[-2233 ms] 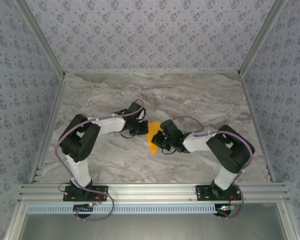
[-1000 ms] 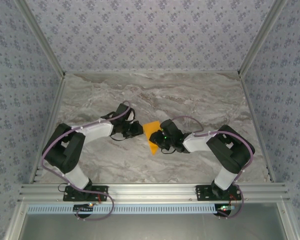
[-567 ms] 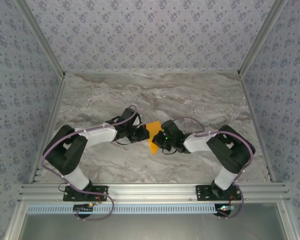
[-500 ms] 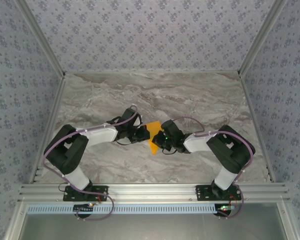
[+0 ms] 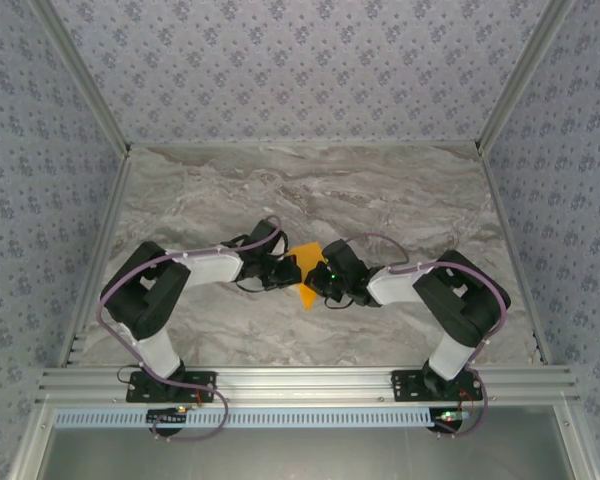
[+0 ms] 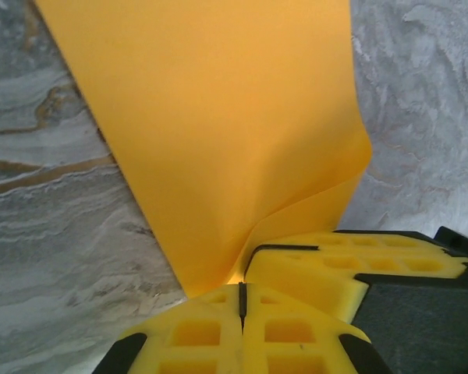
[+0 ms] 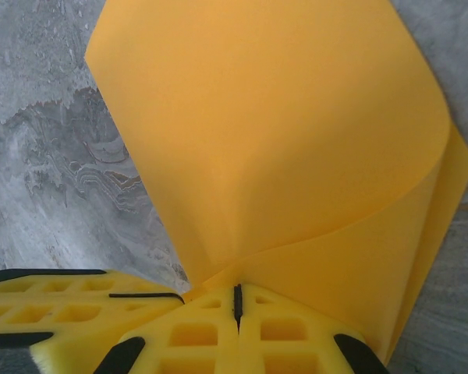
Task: Fold a paper plane with a square sheet of paper (pick it up from the middle)
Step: Third fold the triangle at the center of the table.
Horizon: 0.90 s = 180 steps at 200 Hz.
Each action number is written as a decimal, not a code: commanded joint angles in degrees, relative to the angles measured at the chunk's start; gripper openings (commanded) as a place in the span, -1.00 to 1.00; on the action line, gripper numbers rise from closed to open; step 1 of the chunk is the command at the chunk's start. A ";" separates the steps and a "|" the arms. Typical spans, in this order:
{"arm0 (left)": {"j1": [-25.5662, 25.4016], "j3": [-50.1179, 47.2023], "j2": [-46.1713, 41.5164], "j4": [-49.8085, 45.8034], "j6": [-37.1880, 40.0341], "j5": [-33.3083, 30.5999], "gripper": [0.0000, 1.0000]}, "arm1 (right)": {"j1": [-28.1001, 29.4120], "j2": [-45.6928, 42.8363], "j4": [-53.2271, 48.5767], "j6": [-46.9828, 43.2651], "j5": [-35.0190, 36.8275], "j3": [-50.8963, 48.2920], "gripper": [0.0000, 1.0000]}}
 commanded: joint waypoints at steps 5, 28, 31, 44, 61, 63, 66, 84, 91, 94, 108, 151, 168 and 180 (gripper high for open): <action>-0.35 1.92 1.09 -1.12 1.04 -1.03 -1.00 | -0.22 1.25 -7.16 -1.37 1.53 -1.88 -1.00; -0.52 2.45 1.70 -2.05 1.47 -2.11 -1.00 | -0.26 1.30 -7.32 -1.38 1.53 -1.87 -1.00; -0.57 2.53 1.78 -2.02 1.58 -2.16 -1.00 | -0.27 1.26 -7.36 -1.38 1.53 -1.87 -1.00; -0.62 2.83 2.24 -2.43 1.76 -2.53 -1.00 | -0.26 1.26 -7.36 -1.39 1.49 -1.88 -1.00; -0.81 3.12 2.62 -3.12 2.04 -3.16 -1.00 | -0.27 1.29 -7.45 -1.41 1.58 -1.88 -1.00; -0.86 3.25 2.66 -3.23 2.11 -3.30 -1.00 | -0.22 1.26 -7.52 -1.34 1.61 -1.88 -1.00; -0.88 3.35 2.65 -3.42 2.20 -3.49 -1.00 | -0.22 1.27 -7.50 -1.35 1.61 -1.90 -1.00; -1.15 3.43 2.85 -4.36 2.73 -4.31 -1.00 | -0.27 1.29 -7.45 -1.33 1.62 -1.95 -1.00; -1.24 3.46 2.93 -4.67 2.76 -4.42 -1.00 | -0.26 1.33 -7.46 -1.36 1.58 -1.97 -1.00; -1.23 3.46 2.93 -4.76 2.83 -4.52 -1.00 | -0.27 1.28 -7.44 -1.34 1.55 -2.03 -1.00; -1.40 3.62 3.11 -5.53 3.29 -4.76 -1.00 | -0.26 1.21 -7.18 -1.37 1.47 -2.06 -1.00; -1.74 3.25 3.82 -9.34 4.75 -7.53 -1.00 | -0.94 -2.13 -3.68 -4.57 -1.31 -2.58 -0.99; -1.85 2.79 4.14 -10.51 5.27 -8.86 -1.00 | -1.18 -4.93 -2.97 -7.85 -3.43 -2.86 -0.99; -2.01 2.35 4.32 -10.62 5.28 -9.34 -1.00 | -1.19 -6.87 -2.98 -9.90 -4.65 -3.34 -0.99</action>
